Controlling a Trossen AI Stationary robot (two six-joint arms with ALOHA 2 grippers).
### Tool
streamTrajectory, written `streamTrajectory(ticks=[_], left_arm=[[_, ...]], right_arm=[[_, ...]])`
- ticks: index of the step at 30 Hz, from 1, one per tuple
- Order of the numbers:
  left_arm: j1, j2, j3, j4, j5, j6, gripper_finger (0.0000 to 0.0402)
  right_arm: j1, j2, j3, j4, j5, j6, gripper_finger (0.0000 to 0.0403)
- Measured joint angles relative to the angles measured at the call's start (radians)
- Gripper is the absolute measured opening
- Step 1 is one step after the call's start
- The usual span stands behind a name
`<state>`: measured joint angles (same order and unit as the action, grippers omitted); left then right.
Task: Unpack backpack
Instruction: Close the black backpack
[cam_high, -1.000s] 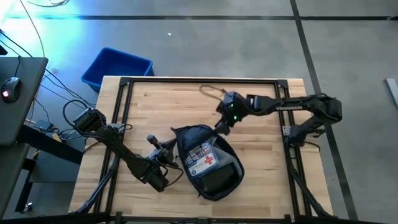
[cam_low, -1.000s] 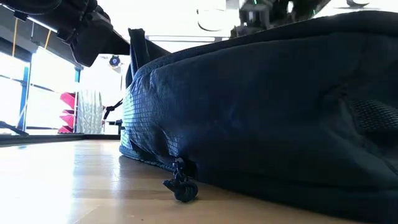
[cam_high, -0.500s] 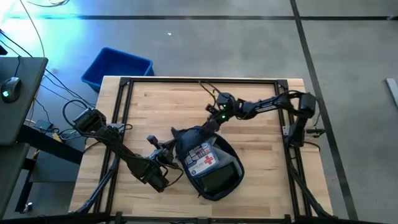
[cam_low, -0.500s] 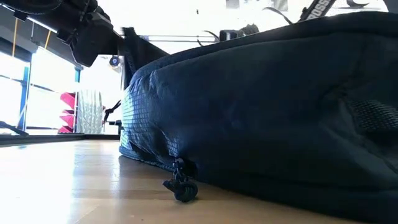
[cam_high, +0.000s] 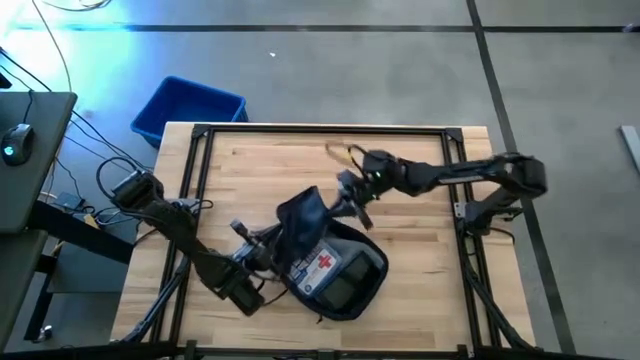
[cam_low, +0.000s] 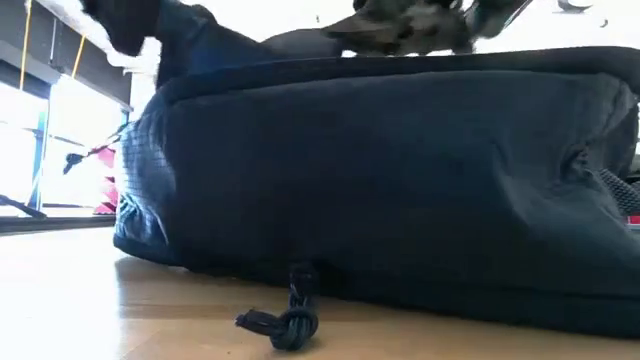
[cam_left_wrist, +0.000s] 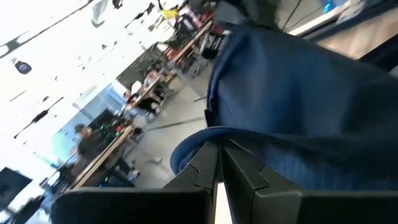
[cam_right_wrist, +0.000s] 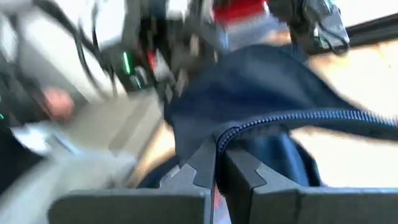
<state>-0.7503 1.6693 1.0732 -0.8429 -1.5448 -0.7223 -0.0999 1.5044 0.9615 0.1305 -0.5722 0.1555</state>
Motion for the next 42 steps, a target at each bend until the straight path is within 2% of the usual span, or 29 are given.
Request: streamTrajectory(ticks=[5,9,13,19,22,24,26,28,30,32,34,36,38,42], left_arm=[[-0.091,-0.011,0.055,0.005,-0.004,0.071,0.0],[-0.167,-0.011,0.078,0.037,0.065,0.115,0.0],[-0.204,-0.01,0.075,0.047,0.204,0.057,0.0],[-0.106,-0.002,-0.022,0.035,0.221,-0.085,0.0],[-0.005,-0.002,-0.093,0.06,0.26,-0.137,0.0],[0.049,-0.001,-0.125,0.154,0.283,-0.069,0.0],[0.083,-0.001,-0.139,0.325,0.308,0.102,0.0],[0.117,-0.001,-0.148,0.565,0.408,0.348,0.0],[0.15,-0.001,-0.161,0.852,0.623,0.619,0.0],[0.178,-0.001,-0.167,1.075,0.844,0.787,0.0],[0.195,-0.001,-0.167,1.217,0.967,0.875,0.0],[0.201,-0.002,-0.167,1.298,1.018,0.94,0.0],[0.207,-0.002,-0.167,1.326,1.065,0.964,0.0],[0.228,-0.001,-0.167,1.324,1.179,0.91,0.0]], right_arm=[[0.167,-0.087,-0.052,-0.202,0.171,-0.242,0.0001],[0.262,-0.084,-0.122,-0.244,0.306,-0.24,0.0],[0.344,-0.081,-0.193,-0.235,0.452,-0.194,0.0],[0.457,-0.081,-0.215,-0.209,0.629,-0.182,0.0],[0.487,-0.081,-0.215,-0.188,0.658,-0.179,0.0],[0.499,-0.081,-0.215,-0.182,0.672,-0.162,0.0],[0.508,-0.081,-0.215,-0.183,0.681,-0.155,0.0],[0.515,-0.081,-0.215,-0.185,0.69,-0.155,0.0],[0.52,-0.081,-0.215,-0.187,0.704,-0.155,0.0],[0.522,-0.081,-0.215,-0.197,0.727,-0.155,0.0],[0.522,-0.087,-0.215,-0.209,0.755,-0.155,0.0],[0.524,-0.104,-0.215,-0.227,0.79,-0.155,0.0],[0.529,-0.131,-0.215,-0.246,0.81,-0.153,0.0],[0.543,-0.215,-0.215,-0.298,0.864,-0.135,0.0008]])
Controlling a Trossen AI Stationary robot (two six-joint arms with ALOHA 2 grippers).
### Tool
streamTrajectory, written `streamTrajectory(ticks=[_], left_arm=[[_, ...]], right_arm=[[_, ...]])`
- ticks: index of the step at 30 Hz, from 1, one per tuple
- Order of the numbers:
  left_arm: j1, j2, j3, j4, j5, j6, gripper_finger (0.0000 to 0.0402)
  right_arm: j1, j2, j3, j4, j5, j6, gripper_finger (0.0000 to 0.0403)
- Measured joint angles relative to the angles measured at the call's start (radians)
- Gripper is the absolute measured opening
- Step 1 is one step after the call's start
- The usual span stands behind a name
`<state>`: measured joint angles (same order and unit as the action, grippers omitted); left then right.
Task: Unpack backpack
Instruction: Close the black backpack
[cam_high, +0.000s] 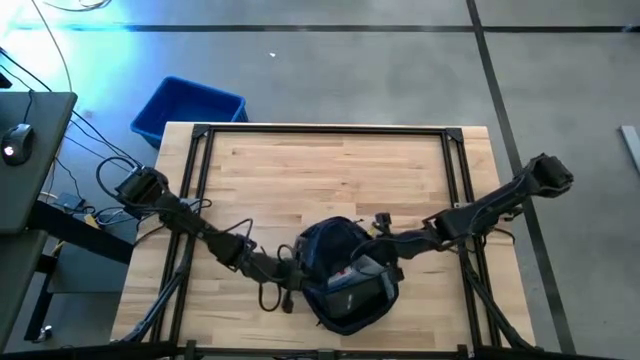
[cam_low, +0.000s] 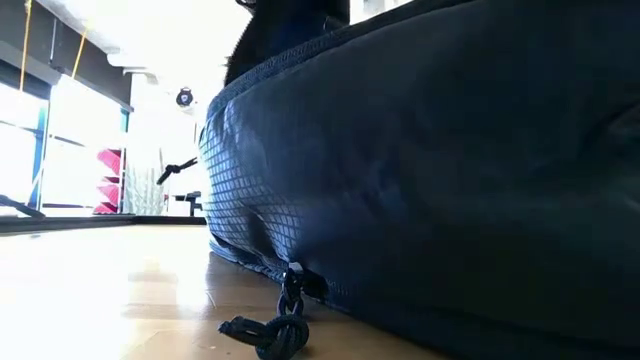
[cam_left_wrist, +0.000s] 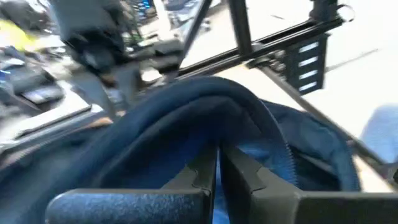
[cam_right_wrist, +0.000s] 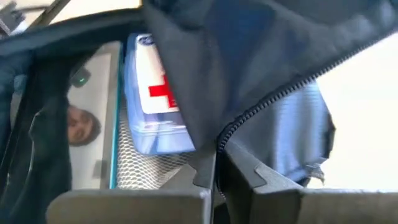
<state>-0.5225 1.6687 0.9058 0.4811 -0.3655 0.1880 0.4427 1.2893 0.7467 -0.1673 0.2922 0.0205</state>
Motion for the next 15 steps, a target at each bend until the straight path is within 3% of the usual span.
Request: streamTrajectory(ticks=[8,12,15], left_arm=[[0.009,0.1,0.0,0.118,0.133,-0.011,0.0],[0.012,0.17,0.006,0.176,0.195,-0.019,0.0],[-0.005,0.166,0.025,0.119,0.102,-0.005,0.0]], right_arm=[[0.143,-0.077,0.0,-0.149,-0.003,-0.058,0.0091],[0.224,-0.067,0.0,-0.314,0.124,0.064,0.0122],[0.279,-0.067,0.022,-0.382,0.236,0.154,0.0127]])
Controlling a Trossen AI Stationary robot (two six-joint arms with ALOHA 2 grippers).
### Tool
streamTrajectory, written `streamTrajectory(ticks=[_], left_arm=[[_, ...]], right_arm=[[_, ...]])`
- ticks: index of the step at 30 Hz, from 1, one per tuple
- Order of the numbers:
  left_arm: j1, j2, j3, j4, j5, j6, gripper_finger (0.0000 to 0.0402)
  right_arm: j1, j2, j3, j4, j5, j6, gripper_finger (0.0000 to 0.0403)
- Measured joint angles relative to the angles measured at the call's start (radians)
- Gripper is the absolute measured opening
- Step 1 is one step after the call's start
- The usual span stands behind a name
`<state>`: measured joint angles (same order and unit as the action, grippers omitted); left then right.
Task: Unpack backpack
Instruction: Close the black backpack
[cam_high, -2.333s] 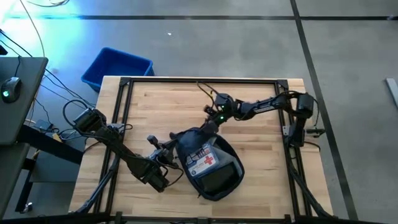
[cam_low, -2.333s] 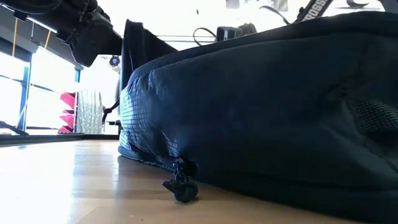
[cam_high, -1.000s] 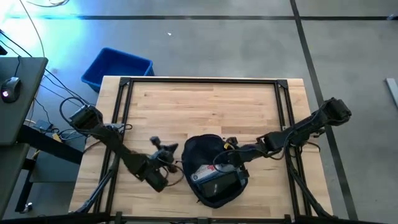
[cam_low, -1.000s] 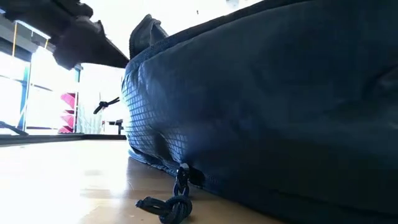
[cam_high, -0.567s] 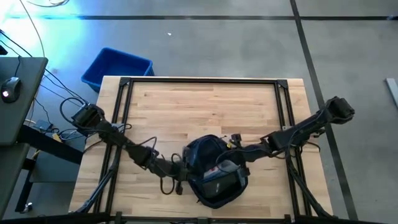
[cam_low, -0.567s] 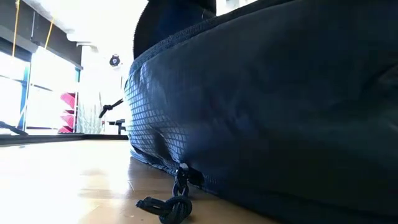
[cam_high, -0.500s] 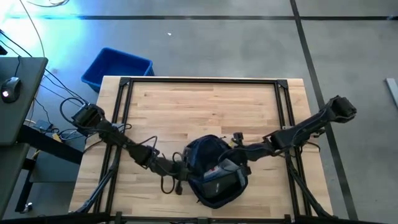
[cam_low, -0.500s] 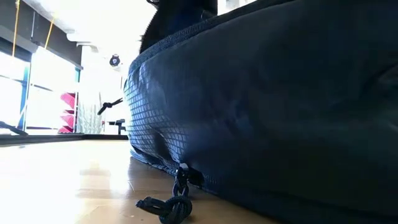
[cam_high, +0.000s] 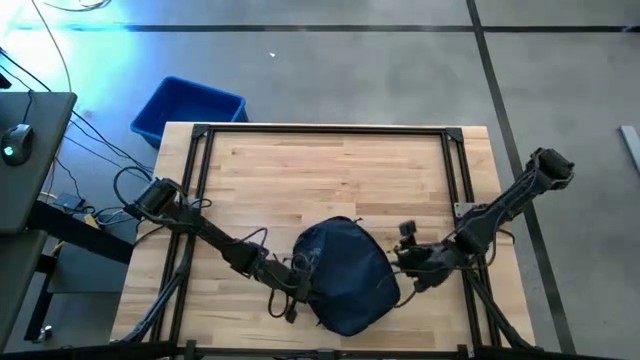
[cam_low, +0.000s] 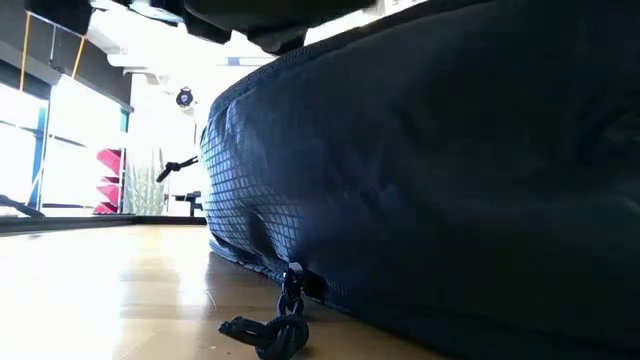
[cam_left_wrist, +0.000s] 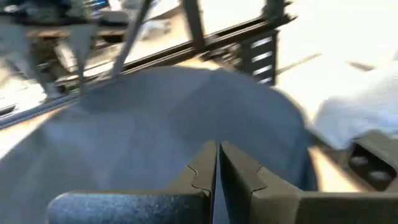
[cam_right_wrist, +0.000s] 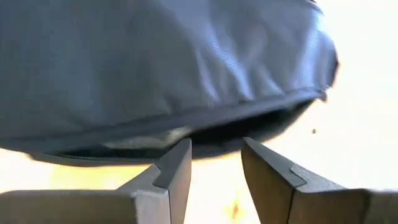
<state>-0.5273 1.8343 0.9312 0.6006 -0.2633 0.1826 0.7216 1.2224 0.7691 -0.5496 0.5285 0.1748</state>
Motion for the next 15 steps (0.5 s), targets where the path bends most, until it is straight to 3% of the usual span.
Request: streamTrajectory(ticks=[5,8,9,13,15], left_arm=[[-0.069,-0.116,0.03,-0.267,-0.297,0.063,0.0],[-0.042,-0.183,0.031,-0.395,-0.434,0.018,0.0],[-0.014,-0.193,0.031,-0.411,-0.414,0.002,0.0],[0.145,-0.193,0.032,-0.417,-0.131,-0.022,0.0],[0.229,-0.173,0.033,-0.439,-0.075,-0.021,0.0]], right_arm=[[0.098,0.028,0.122,0.102,0.036,-0.045,0.0128],[0.118,0.106,0.171,0.253,-0.059,-0.075,0.0127],[0.118,0.145,0.179,0.302,-0.122,-0.073,0.0124],[0.118,0.319,0.186,0.45,-0.412,0.07,0.01],[0.119,0.405,0.193,0.488,-0.51,0.153,0.0082]])
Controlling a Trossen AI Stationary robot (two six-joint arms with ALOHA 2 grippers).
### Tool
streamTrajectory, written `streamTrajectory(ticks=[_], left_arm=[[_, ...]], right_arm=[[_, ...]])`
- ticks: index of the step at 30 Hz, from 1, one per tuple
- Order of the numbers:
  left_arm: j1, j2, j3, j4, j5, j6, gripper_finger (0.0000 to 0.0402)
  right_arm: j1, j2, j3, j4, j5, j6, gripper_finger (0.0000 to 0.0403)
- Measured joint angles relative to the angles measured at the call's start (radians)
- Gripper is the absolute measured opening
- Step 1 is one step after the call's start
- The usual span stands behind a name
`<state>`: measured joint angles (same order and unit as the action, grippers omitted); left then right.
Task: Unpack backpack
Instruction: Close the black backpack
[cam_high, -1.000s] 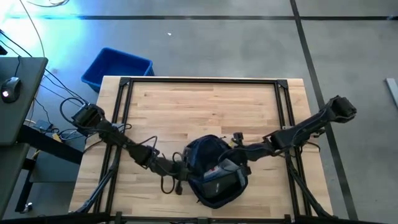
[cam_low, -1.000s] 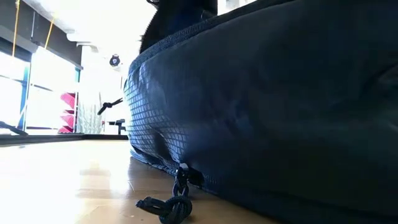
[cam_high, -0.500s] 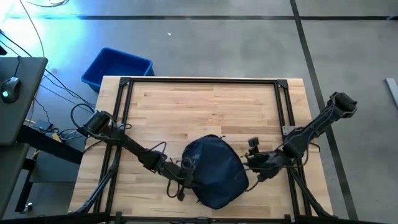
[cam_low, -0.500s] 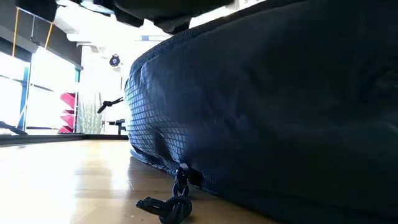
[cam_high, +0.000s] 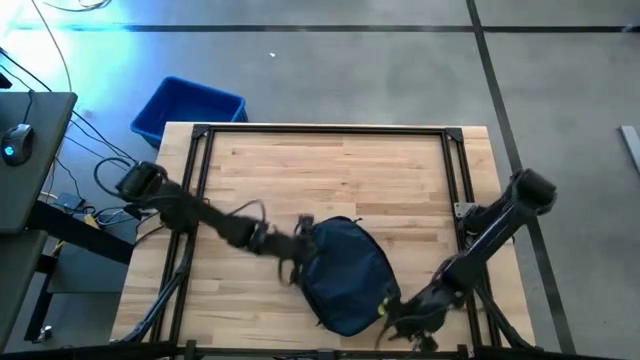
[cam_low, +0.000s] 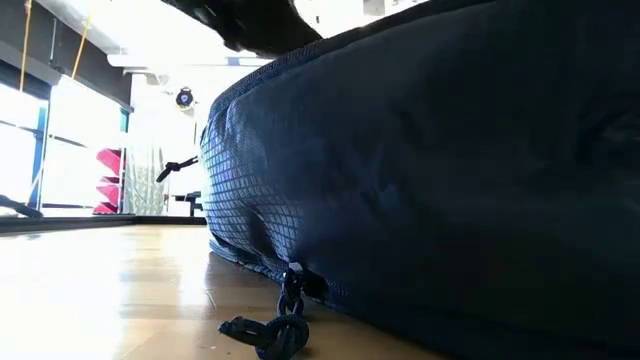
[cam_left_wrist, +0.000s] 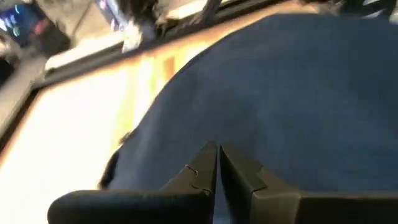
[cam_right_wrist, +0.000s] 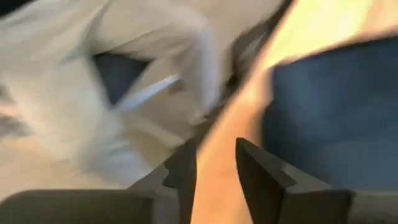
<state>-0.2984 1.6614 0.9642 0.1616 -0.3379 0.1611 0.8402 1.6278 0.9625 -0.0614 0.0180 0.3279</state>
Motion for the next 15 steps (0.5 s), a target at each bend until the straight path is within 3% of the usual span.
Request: streamTrajectory(ticks=[3,8,13,15], left_arm=[[0.11,0.033,-0.002,-0.066,0.034,0.016,0.0],[0.162,0.036,0.0,-0.171,0.287,-0.044,0.0],[0.059,0.036,-0.002,-0.32,0.265,-0.168,0.0],[-0.002,0.033,-0.003,-0.335,0.193,-0.18,0.0]], right_arm=[[0.008,0.114,0.016,-0.038,0.017,0.051,0.0052],[-0.009,0.188,0.046,-0.228,0.293,0.046,0.0006],[-0.074,0.157,0.045,-0.489,0.581,0.032,0.0008],[-0.108,0.137,0.044,-0.641,0.722,0.052,0.0009]])
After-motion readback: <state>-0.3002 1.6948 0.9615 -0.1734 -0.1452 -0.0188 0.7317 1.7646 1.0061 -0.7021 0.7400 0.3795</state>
